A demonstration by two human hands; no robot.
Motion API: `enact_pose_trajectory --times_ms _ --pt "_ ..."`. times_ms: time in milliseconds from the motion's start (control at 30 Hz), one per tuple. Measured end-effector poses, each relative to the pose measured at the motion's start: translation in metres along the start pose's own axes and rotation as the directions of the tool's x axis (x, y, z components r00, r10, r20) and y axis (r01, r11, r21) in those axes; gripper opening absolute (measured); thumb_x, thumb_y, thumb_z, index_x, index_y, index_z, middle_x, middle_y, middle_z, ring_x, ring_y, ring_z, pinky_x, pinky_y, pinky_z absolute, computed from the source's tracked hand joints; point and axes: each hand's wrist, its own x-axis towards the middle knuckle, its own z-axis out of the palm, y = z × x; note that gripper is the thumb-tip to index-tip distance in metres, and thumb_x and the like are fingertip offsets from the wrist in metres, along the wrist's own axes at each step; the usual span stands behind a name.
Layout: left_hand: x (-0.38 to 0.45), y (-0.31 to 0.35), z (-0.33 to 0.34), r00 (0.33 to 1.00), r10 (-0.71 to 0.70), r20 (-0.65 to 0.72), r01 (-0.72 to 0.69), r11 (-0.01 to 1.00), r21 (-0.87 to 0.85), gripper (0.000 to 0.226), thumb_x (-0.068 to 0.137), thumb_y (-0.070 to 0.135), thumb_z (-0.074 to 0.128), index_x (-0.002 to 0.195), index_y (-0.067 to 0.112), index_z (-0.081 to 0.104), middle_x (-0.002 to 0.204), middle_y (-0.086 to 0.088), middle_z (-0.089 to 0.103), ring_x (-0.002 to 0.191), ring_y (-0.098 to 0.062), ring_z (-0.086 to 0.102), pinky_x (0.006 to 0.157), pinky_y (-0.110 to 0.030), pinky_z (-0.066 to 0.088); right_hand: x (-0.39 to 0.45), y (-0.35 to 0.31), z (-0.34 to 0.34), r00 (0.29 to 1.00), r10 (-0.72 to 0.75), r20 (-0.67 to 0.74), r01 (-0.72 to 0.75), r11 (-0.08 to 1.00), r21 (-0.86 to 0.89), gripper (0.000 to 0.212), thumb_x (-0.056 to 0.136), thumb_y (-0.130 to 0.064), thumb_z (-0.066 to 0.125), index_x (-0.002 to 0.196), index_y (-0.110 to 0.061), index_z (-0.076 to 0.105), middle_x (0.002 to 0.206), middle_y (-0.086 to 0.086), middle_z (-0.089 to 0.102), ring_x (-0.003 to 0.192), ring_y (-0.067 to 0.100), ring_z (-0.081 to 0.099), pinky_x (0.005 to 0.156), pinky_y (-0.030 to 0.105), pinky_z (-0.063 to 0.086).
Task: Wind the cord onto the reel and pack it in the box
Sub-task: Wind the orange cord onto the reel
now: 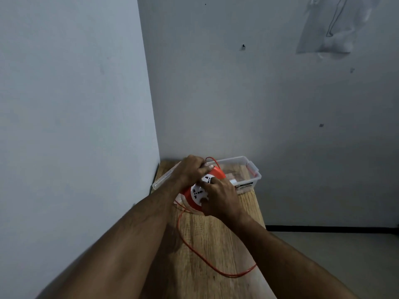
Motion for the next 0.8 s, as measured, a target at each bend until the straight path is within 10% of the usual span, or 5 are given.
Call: enact_pose_trajectory --times_ms 267,500,600,700,800 --pt "0.002 0.003 -0.004 1.000 -0.012 -0.023 0.013 0.999 0.033 0.046 0.096 0.044 0.056 0.076 0.005 0.068 0.074 -0.009 0.067 0.066 -0.021 0.061 0.056 -0.030 0.042 0.000 -0.032 0.001 0.838 0.537 -0.094 -0.433 0.761 0.483 0.050 0.076 -0.040 0.085 0.120 -0.022 0.068 0.107 -0.004 0.073 0.094 0.011 0.069 0.083 0.026 0.059" --pt "-0.001 0.009 -0.002 0.999 0.006 -0.054 -0.002 0.997 0.082 0.044 0.095 0.046 0.056 0.069 0.011 0.060 0.073 -0.006 0.064 0.064 -0.017 0.052 0.052 -0.027 0.025 0.021 -0.047 0.019 0.275 0.899 0.341 -0.629 -0.100 0.771 0.071 0.069 -0.045 0.091 0.125 -0.013 0.061 0.122 0.010 0.068 0.110 0.030 0.068 0.087 0.045 0.061" --pt "-0.002 0.006 0.001 0.998 0.008 -0.058 -0.004 0.998 0.070 0.047 0.096 0.045 0.057 0.076 0.005 0.068 0.077 -0.009 0.069 0.064 -0.018 0.056 0.051 -0.025 0.028 0.027 -0.046 0.015 0.188 0.819 0.542 -0.452 -0.417 0.788 0.081 0.070 -0.036 0.092 0.135 -0.006 0.055 0.126 0.016 0.064 0.116 0.038 0.065 0.094 0.053 0.058" --pt "-0.005 0.002 -0.002 0.997 -0.012 -0.074 0.013 1.000 0.017 0.045 0.099 0.040 0.055 0.083 0.001 0.071 0.080 -0.010 0.072 0.068 -0.020 0.061 0.056 -0.025 0.034 0.025 -0.039 0.010 0.269 0.799 0.538 -0.516 -0.353 0.781 0.060 0.078 -0.025 0.088 0.125 -0.006 0.058 0.119 0.014 0.065 0.109 0.036 0.067 0.090 0.050 0.060" --pt "-0.003 -0.002 -0.003 0.994 -0.044 -0.104 0.043 0.999 -0.012 0.043 0.099 0.039 0.055 0.075 0.005 0.068 0.082 -0.016 0.072 0.071 -0.025 0.062 0.062 -0.027 0.032 0.015 -0.039 0.006 0.490 0.864 0.118 -0.581 0.222 0.783 0.029 0.085 -0.023 0.081 0.103 -0.014 0.060 0.103 0.006 0.071 0.087 0.022 0.072 0.072 0.039 0.064"
